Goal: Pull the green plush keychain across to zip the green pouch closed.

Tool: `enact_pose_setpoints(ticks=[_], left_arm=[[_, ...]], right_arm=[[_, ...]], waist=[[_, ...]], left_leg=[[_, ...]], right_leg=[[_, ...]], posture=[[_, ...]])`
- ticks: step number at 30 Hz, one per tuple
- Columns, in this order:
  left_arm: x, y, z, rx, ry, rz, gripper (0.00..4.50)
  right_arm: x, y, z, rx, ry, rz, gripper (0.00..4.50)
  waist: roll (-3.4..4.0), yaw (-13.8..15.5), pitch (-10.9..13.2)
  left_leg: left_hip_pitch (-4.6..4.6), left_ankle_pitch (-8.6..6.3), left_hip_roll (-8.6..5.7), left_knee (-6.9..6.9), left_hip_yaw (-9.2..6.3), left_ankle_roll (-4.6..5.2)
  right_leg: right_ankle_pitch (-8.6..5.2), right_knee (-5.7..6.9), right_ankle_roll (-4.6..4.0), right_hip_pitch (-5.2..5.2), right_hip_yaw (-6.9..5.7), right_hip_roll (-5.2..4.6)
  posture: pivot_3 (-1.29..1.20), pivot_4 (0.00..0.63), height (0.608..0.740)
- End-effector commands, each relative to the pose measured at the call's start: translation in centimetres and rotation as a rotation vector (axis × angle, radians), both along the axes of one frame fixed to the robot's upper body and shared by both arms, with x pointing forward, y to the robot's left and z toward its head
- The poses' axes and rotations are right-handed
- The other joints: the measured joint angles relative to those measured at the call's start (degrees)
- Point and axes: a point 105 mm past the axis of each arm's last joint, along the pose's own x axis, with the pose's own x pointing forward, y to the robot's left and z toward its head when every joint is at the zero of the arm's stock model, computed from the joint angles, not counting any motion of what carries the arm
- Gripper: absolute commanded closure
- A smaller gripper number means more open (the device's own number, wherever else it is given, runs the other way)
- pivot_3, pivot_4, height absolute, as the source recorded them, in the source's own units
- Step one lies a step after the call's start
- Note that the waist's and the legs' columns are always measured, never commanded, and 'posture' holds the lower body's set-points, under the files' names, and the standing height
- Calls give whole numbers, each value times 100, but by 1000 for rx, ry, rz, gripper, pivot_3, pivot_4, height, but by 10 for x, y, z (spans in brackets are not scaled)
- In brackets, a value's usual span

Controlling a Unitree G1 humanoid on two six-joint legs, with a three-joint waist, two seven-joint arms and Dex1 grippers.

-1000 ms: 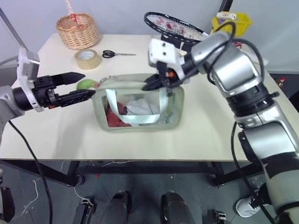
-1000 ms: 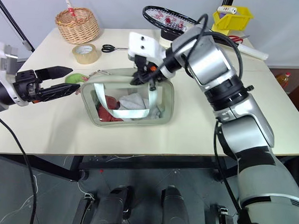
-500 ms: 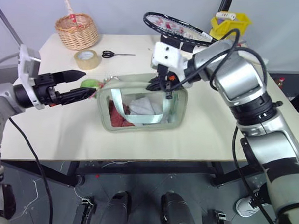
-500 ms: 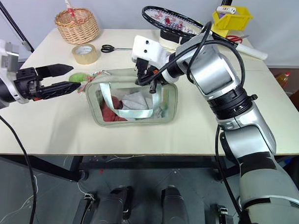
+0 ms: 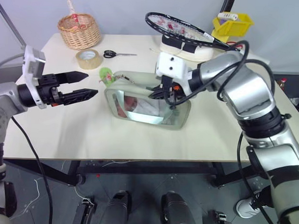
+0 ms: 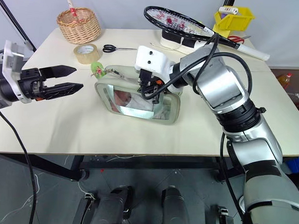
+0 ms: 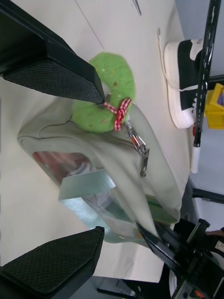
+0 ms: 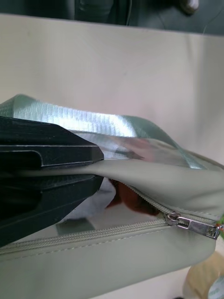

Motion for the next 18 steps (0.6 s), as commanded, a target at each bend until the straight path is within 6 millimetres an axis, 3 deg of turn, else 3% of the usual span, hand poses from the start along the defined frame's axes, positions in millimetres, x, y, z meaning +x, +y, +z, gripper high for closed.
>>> enact_pose_setpoints(ticks=[1,7,18], left_arm=[[-2,-1,10,7,-50,-7,0],[-3,-1,9,5,-47,-6,0],[-2,-1,9,13,-52,-4,0]], right_arm=[[-6,-3,20,47,-60,21,4434],[-6,-7,23,69,-57,20,4434],[-9,-11,8,40,-56,60,4434]], waist=[[0,9,0],[0,12,0],[0,13,0]], left_leg=[[0,0,0,0,0,0],[0,0,-1,0,0,0],[0,0,-1,0,0,0]], right_leg=[[0,-1,0,0,0,-1],[0,-1,-1,1,0,-2],[0,-2,-1,3,-1,-2]], posture=[[0,150,659],[0,150,659],[0,150,659]])
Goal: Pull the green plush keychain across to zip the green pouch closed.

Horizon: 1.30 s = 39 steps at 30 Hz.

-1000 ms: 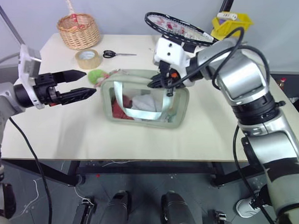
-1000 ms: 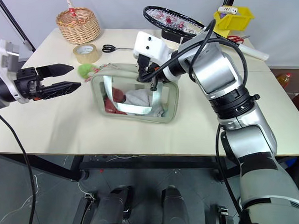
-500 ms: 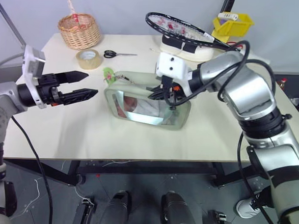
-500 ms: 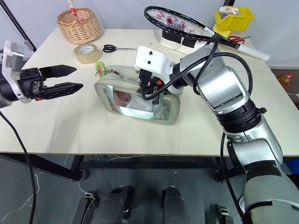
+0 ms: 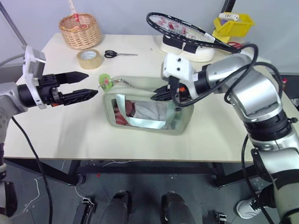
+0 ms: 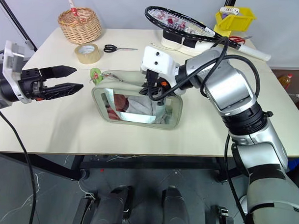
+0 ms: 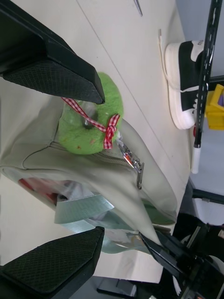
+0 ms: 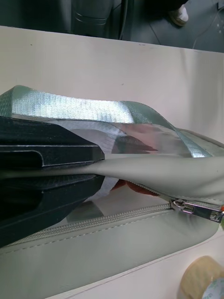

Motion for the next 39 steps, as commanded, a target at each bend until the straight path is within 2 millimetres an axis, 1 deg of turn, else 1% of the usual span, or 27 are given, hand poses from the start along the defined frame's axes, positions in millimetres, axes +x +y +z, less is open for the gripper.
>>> enact_pose_setpoints(ticks=[1,9,18,21,23,24,25,27,28,30,32,34,35,37,38,39], left_arm=[[-3,-2,11,11,-56,-8,0],[-2,-3,10,11,-56,-13,0],[-2,-4,9,12,-56,-12,0],[-2,-4,9,12,-55,-13,0],[-2,-4,9,12,-55,-14,0],[-2,-4,9,12,-56,-14,0],[-3,-4,10,13,-57,-16,0],[-3,-5,11,15,-59,-19,0],[-3,-5,11,15,-60,-20,0],[-4,-5,12,17,-62,-23,0],[-3,-5,12,17,-64,-25,0],[-2,-5,10,18,-63,-24,0],[-1,-5,9,21,-62,-21,0],[2,-4,7,27,-55,-10,0],[4,-3,5,31,-51,0,0],[7,-2,3,37,-46,11,0]], right_arm=[[-4,-2,11,6,-64,21,4434],[-1,-9,6,-9,-92,40,4434],[-1,-13,1,-23,-85,63,4434],[0,-14,-1,-28,-75,53,3490],[0,-17,3,-17,-78,39,2567],[0,-18,5,-10,-81,32,1957],[-1,-23,10,-5,-86,19,1538],[-4,-31,17,-3,-95,7,443],[-5,-33,18,-3,-97,5,25],[-9,-43,20,-15,-97,-17,25],[-10,-60,18,-52,-109,-64,25],[-9,-76,8,-98,-115,-115,25],[-7,-81,4,-109,-112,-135,25],[-5,-83,0,-99,-105,-157,552],[-5,-82,-1,-93,-103,-155,935],[-6,-80,-1,-82,-99,-155,1443]], waist=[[0,0,0],[0,7,0],[0,5,0],[-1,5,0],[0,9,0],[-1,9,0],[-1,10,0],[-1,22,0],[-1,24,0],[-1,23,0],[-2,32,0],[-2,37,0],[-2,37,0],[-1,19,0],[1,5,1],[1,3,1]], left_leg=[[0,0,0,0,0,0],[1,0,0,1,1,0],[1,0,0,1,0,0],[1,0,0,1,0,0],[1,0,0,1,0,0],[1,0,0,1,0,0],[1,0,0,1,0,0],[0,0,-1,2,0,0],[0,0,-1,2,0,0],[0,0,-1,2,0,0],[0,0,-1,2,0,0],[1,0,0,2,0,0],[2,0,0,2,0,0],[4,0,0,2,2,0],[5,0,2,2,4,0],[5,0,2,0,3,0]], right_leg=[[0,0,0,0,0,0],[-3,-2,-5,3,-1,0],[-3,-2,-6,3,-1,-1],[-4,-2,-7,3,-1,-1],[-4,-2,-7,3,-1,-1],[-4,-2,-8,3,-1,-1],[-5,-2,-8,3,-1,-2],[-7,-2,-13,3,-1,-3],[-7,-2,-14,3,0,-4],[-8,-4,-14,4,0,-5],[-8,-4,-15,4,-1,-5],[-8,-12,-15,9,-3,-5],[-8,-18,-16,13,-3,-5],[-9,-26,-18,18,-2,-7],[-9,-26,-19,18,1,-10],[-9,-26,-19,15,3,-15]], posture=[[0,150,659],[0,150,659],[0,150,659],[0,150,659],[0,150,659],[0,150,659],[0,150,659],[0,150,659],[0,150,659],[0,150,659],[0,150,659],[0,150,659],[0,150,659],[0,150,659],[0,150,659],[0,150,659]])
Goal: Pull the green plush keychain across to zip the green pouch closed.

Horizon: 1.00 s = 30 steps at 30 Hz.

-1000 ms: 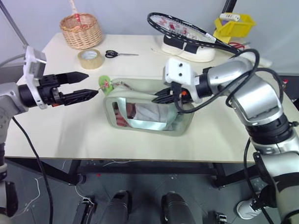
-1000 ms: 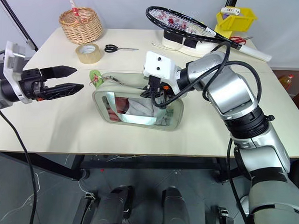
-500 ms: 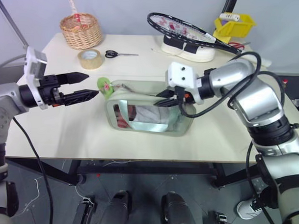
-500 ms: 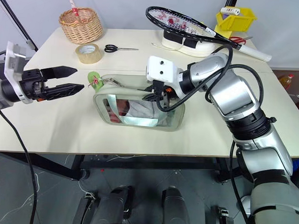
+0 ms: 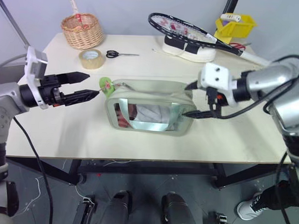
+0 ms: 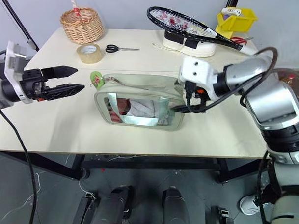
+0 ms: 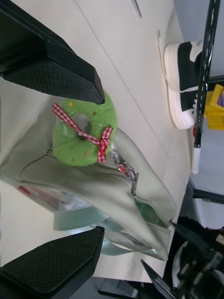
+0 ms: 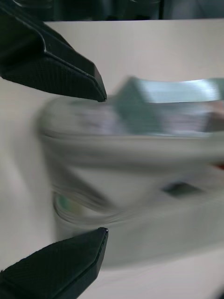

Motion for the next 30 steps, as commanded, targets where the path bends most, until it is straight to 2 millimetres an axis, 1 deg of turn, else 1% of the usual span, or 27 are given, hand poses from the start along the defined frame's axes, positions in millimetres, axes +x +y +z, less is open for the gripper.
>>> enact_pose_setpoints(ticks=[1,5,6,11,13,14,16,20,21,23,26,28,30], left_arm=[[6,2,5,23,-33,23,0],[20,5,0,4,-16,55,0],[25,7,-2,2,-14,73,0],[50,8,1,-56,-8,94,0],[55,3,-5,-45,9,65,0],[58,2,-8,-36,16,57,255],[63,-1,-14,-21,34,37,915],[65,-3,-18,0,39,7,2966],[65,-3,-17,5,41,0,3558],[62,1,-15,10,36,-2,4488],[61,9,-9,21,21,15,4488],[63,12,3,6,4,39,4488],[62,10,21,-25,-16,25,4488]], right_arm=[[-2,5,14,32,-64,10,1980],[-1,5,12,42,-58,-1,4082],[-1,5,12,44,-56,-3,4473],[1,3,11,46,-54,-27,4473],[2,3,12,46,-55,-28,4473],[2,3,12,48,-56,-30,4497],[2,2,14,52,-59,-36,4500],[3,1,16,59,-62,-52,4500],[4,1,16,62,-60,-59,4500],[4,1,16,69,-60,-70,4500],[4,0,16,79,-56,-85,4500],[4,0,15,84,-51,-92,4500],[4,0,14,92,-48,-97,4500]], waist=[[0,-1,0],[0,14,0],[0,21,0],[-2,50,0],[-2,49,0],[-2,46,0],[-2,40,0],[-2,27,0],[-2,26,0],[-2,24,0],[-2,21,0],[-2,26,0],[-5,35,1]], left_leg=[[0,0,1,-1,0,0],[-1,0,-1,-1,1,0],[-1,0,-2,0,2,0],[-2,0,-3,5,0,0],[-3,0,-4,5,1,0],[-3,0,-4,5,1,0],[-3,0,-6,5,3,0],[-4,0,-5,4,1,0],[-4,0,-5,4,1,0],[-4,0,-4,5,0,0],[-4,0,-4,5,0,0],[-4,0,-4,5,-1,0],[-6,0,-4,5,-3,0]], right_leg=[[0,0,0,0,0,1],[1,-2,2,1,-2,1],[1,-2,2,2,-3,2],[3,-6,5,7,-7,11],[10,-8,19,8,-7,12],[11,-9,21,8,-7,12],[12,-9,22,8,-6,12],[12,-9,23,7,-7,13],[12,-9,23,7,-7,13],[12,-9,23,7,-7,13],[12,-9,23,7,-7,12],[12,-9,23,7,-7,12],[12,-9,23,8,-10,12]], posture=[[0,150,659],[0,150,659],[0,150,659],[0,150,659],[0,150,659],[0,150,659],[0,150,659],[0,150,659],[0,150,659],[0,150,659],[0,150,659],[0,150,659],[0,150,659]])
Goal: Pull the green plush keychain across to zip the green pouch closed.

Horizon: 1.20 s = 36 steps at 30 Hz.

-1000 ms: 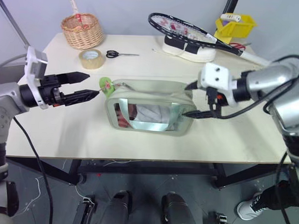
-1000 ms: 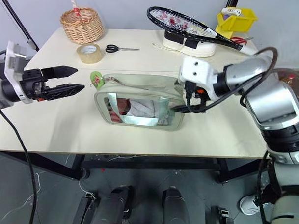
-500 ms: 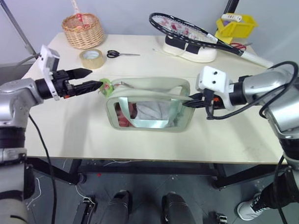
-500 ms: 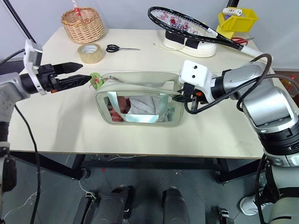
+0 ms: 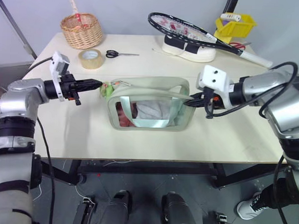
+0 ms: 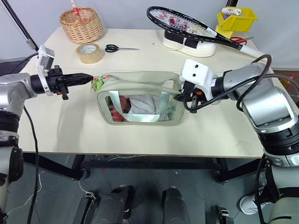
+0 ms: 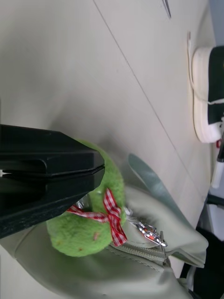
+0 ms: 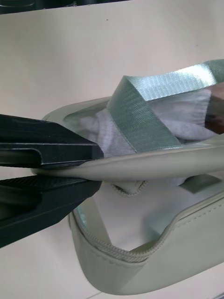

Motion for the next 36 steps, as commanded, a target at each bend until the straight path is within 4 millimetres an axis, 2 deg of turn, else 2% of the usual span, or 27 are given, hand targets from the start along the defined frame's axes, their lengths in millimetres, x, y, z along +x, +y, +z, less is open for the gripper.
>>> enact_pose_setpoints(ticks=[1,4,7,10,13,17,21,22,23,26,36], left_arm=[[-4,1,45,-44,-95,-11,4488],[-9,-9,56,-52,-97,-68,4488],[-11,-7,38,40,-78,-81,4488],[-12,3,23,64,-19,-72,3636],[-6,16,4,207,-69,-11,2281],[-2,16,-10,253,-60,-22,2281],[4,7,-16,236,-55,-37,2281],[4,4,-16,221,-54,-47,2785],[5,2,-16,212,-53,-55,3044],[4,-5,-15,179,-43,-87,4472],[3,2,-5,170,-55,-64,4472]], right_arm=[[-3,2,15,36,-60,3,4500],[-3,4,15,46,-59,0,4500],[-4,6,14,50,-57,4,4500],[-6,6,13,50,-57,7,4500],[-7,7,13,53,-56,10,4500],[-6,7,13,54,-59,5,4500],[-5,7,13,58,-61,2,4500],[-5,7,13,59,-61,2,4500],[-5,7,13,60,-61,2,4500],[-5,7,13,61,-58,-4,4500],[-5,5,11,62,-53,-17,4500]], waist=[[-1,4,1],[-1,-12,1],[0,-44,0],[0,-57,0],[0,-39,0],[0,-18,0],[0,-15,0],[0,-16,0],[-1,-19,0],[-1,-34,0],[-1,-34,0]], left_leg=[[-1,0,0,1,0,0],[-2,0,-1,1,1,0],[1,0,0,-2,1,0],[5,0,1,-5,3,0],[4,0,2,-4,3,1],[3,0,1,-2,2,1],[2,0,1,-1,2,1],[2,0,1,-1,1,1],[1,0,0,-1,1,1],[-1,0,0,-1,1,1],[-1,0,0,-1,0,1]], right_leg=[[0,0,0,0,0,0],[0,-1,2,0,-1,0],[0,0,2,0,0,1],[1,2,2,-2,2,6],[1,3,2,-2,2,6],[1,2,2,0,1,3],[1,2,1,-1,1,1],[1,2,2,-1,0,2],[1,2,2,-1,0,2],[1,2,3,-2,0,2],[1,3,3,-2,-1,4]], posture=[[0,150,659],[0,150,659],[0,150,659],[0,150,659],[0,150,659],[0,150,659],[0,150,659],[0,150,659],[0,150,659],[0,150,659],[0,150,659]])
